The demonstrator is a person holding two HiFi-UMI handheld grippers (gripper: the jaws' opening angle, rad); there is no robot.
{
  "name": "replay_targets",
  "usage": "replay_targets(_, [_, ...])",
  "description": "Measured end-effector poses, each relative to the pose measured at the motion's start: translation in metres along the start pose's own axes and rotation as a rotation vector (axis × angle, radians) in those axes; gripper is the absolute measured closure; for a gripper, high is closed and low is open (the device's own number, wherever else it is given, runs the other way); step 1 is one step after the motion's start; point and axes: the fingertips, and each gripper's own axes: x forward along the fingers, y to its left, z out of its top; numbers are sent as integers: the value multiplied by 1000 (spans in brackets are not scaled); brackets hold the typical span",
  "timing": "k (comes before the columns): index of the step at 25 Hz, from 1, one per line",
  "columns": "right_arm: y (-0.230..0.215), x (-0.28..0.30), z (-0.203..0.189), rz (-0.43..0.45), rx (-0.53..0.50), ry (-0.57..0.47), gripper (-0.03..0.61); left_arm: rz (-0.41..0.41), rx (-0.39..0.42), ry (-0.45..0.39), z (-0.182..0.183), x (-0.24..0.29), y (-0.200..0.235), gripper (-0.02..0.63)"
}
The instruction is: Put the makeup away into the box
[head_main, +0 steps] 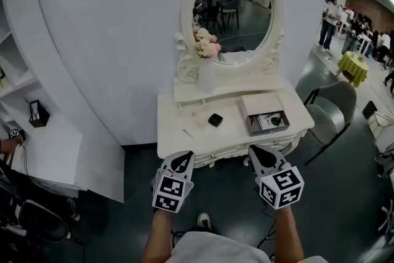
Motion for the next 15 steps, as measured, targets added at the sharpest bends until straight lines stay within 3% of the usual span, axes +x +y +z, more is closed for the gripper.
replay_targets(15, [-30, 104, -1, -43, 8, 64, 581, -40, 7, 55, -18, 87, 79, 601])
